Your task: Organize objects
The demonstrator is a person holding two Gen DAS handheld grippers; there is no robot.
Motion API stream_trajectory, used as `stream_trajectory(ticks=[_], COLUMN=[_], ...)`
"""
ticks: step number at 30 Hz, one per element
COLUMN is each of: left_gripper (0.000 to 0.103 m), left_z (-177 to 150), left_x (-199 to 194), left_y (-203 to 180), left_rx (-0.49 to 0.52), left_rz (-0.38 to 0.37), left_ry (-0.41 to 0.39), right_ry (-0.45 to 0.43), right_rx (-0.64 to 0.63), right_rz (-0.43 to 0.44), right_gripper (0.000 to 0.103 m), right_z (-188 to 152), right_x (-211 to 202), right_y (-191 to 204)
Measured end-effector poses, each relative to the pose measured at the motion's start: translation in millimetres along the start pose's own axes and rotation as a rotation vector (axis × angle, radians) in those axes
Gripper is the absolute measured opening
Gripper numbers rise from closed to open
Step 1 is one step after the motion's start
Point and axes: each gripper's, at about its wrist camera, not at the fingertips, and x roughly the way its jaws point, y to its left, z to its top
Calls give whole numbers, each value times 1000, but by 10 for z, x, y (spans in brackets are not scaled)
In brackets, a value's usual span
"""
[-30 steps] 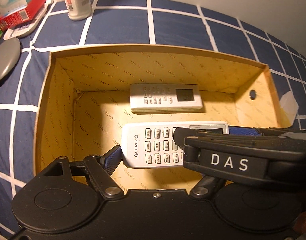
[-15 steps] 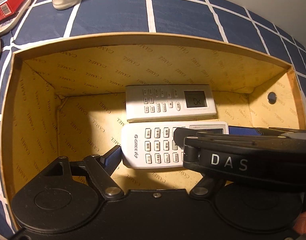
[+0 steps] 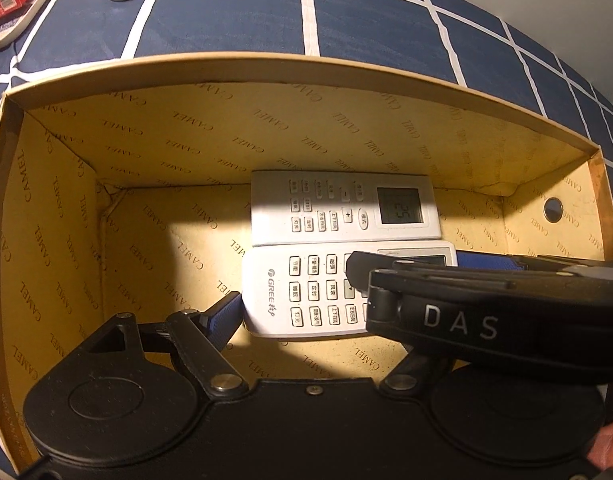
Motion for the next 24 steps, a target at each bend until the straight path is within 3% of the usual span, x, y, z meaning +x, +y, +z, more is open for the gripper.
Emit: stream_trajectory(ticks=[15, 24], left_gripper=[78, 82], left_z=[-51, -174], left_x=[-131, -426], left_y=[22, -88], left_rx=[-38, -46], left_rz=[21, 58], left_ry=[-9, -53], right_ry=[6, -42], right_rx=[7, -18], right_rz=[25, 45], right_gripper=[76, 77], right_z=[-21, -83], right_x=[-69, -408], right_y=[-79, -68])
